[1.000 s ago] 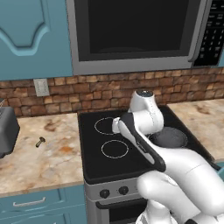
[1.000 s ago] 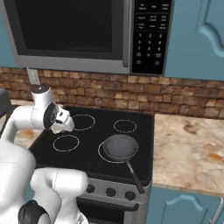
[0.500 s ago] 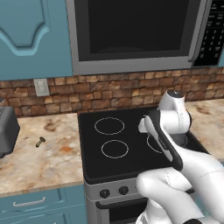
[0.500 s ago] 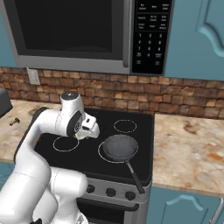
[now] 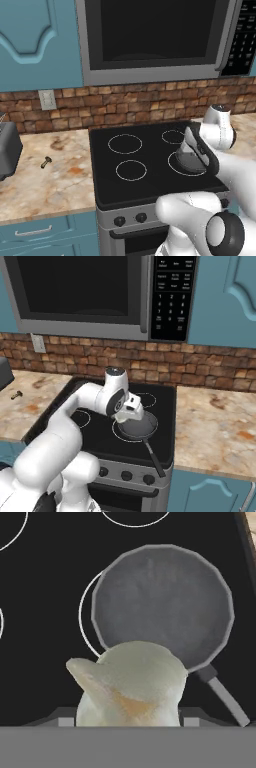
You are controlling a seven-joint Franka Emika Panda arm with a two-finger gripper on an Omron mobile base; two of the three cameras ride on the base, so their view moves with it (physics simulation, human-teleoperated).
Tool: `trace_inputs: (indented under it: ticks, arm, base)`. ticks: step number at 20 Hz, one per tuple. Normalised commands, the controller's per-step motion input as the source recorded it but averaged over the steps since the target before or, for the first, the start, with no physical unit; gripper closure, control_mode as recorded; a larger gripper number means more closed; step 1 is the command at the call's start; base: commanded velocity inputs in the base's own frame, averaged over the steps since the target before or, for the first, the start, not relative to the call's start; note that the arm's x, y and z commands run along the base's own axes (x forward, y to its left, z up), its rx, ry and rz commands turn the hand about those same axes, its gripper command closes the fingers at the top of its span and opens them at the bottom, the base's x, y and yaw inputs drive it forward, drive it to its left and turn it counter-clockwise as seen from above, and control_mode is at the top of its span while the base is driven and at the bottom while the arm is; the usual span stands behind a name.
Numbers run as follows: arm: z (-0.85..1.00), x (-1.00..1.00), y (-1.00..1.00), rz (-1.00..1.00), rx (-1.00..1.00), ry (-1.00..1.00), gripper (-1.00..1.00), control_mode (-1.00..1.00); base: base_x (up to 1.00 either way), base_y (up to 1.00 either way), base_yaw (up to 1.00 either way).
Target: Put the garlic and mushroom in the pan. Then turn on the front right burner and set the heat to medium.
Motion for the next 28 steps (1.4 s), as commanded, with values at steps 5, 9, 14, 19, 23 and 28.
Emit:
trace_inputs:
  ticks: [5,9,14,19,23,28]
  arm:
    - [-0.08,0.68,-0.32,0.00,0.00,0.17,1.00,-1.00]
    - [-0.23,0.50,-0.05,0.00,0.00,0.11,1.00,-1.00]
    - [-0.38,0.05,-0.10,0.00,0.00,0.03,1.00,-1.00]
    - [-0.43,0.05,-0.13,0.00,0.01,0.00,1.00,-1.00]
    - [-0.38,0.09,-0.08,0.00,0.02,0.00,1.00,-1.00]
    - [-0.22,0.25,-0.02,0.00,0.02,0.00,1.00,-1.00]
  base:
    - [0.00,0.00,0.00]
    - [0.00,0.00,0.00]
    - [0.00,0.00,0.00]
    - [0.00,0.00,0.00]
    - [0.00,0.00,0.00]
    - [0.00,0.00,0.00]
